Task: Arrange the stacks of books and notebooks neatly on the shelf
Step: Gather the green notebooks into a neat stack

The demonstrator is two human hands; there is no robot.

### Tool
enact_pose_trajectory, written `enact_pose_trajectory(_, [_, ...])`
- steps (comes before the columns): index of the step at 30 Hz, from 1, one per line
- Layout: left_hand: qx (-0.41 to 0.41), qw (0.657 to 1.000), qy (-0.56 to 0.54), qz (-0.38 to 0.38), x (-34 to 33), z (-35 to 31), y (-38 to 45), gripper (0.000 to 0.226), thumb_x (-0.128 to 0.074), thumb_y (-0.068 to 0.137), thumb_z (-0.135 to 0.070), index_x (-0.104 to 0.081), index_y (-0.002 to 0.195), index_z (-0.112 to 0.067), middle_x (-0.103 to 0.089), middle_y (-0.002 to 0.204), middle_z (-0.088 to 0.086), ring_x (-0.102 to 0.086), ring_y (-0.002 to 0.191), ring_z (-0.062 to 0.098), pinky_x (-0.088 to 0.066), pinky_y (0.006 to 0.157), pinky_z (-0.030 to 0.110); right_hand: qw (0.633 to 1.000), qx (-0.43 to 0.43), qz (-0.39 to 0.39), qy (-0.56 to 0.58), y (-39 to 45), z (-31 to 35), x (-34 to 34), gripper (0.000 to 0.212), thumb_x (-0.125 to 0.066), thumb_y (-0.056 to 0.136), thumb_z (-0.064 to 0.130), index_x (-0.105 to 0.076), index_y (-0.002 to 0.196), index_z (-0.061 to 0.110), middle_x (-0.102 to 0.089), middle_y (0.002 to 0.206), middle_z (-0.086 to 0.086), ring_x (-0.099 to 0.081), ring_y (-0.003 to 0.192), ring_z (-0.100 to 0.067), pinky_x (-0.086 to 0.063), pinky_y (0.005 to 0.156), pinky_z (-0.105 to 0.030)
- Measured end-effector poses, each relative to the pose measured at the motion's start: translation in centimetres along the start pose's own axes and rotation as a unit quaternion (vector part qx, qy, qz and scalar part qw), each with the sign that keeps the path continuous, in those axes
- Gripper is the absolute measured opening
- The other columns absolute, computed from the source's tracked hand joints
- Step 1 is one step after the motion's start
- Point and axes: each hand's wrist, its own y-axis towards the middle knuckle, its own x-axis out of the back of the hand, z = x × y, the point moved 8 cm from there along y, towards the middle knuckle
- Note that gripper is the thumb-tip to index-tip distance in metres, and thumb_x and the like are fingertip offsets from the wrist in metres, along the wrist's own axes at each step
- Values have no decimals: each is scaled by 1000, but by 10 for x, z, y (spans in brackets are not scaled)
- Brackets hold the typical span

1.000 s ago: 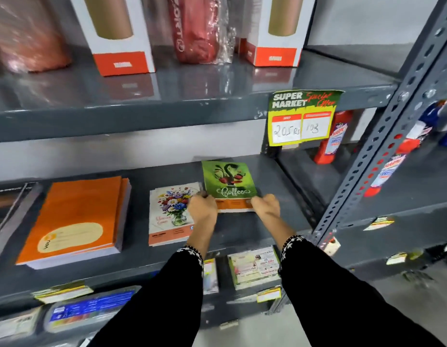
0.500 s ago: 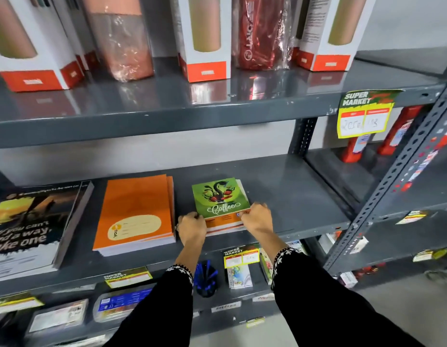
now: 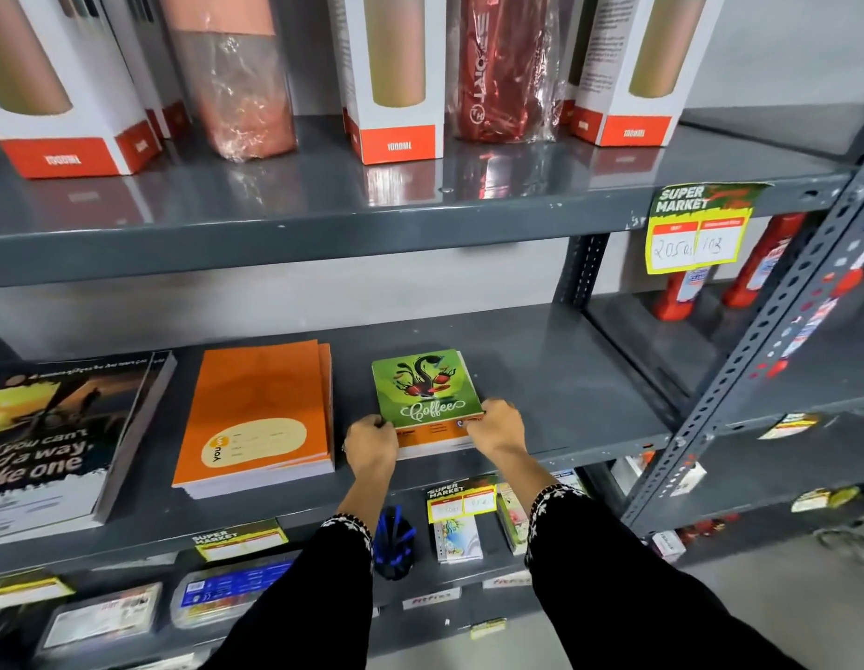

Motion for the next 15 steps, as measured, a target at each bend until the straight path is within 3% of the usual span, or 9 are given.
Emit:
enact_pose_trajectory(3, [1,1000,2,-3,-2,1,2,21,-52,90,-7,-69,101,-2,-71,103,17,-56,81,24,-41,69,26,1000,8,1,11,1,-1,2,19,-62,88,20,-71,96,4,-73,104,-13,-67,93,-27,-51,75,-29])
enact_pose_trajectory(10, [8,1000,-18,4,-5,-2,9,24,-48,91,-5,-69,102,-3,-71,107,16,-56,82,23,-42,70,27,999,35,1,13,1,-3,2,23,-66,86,19,-68,105,8,-68,114,-12,-65,102,-28,-53,89,-34])
enact_pose_trajectory(15, [13,997,-49,56,-13,-1,11,30,-41,95,-4,-64,113,-5,-68,114,14,-57,86,19,-45,69,24,999,36,11,14,3,-6,2,28,-66,85,20,-65,112,11,-63,119,-12,-64,106,-27,-52,97,-38])
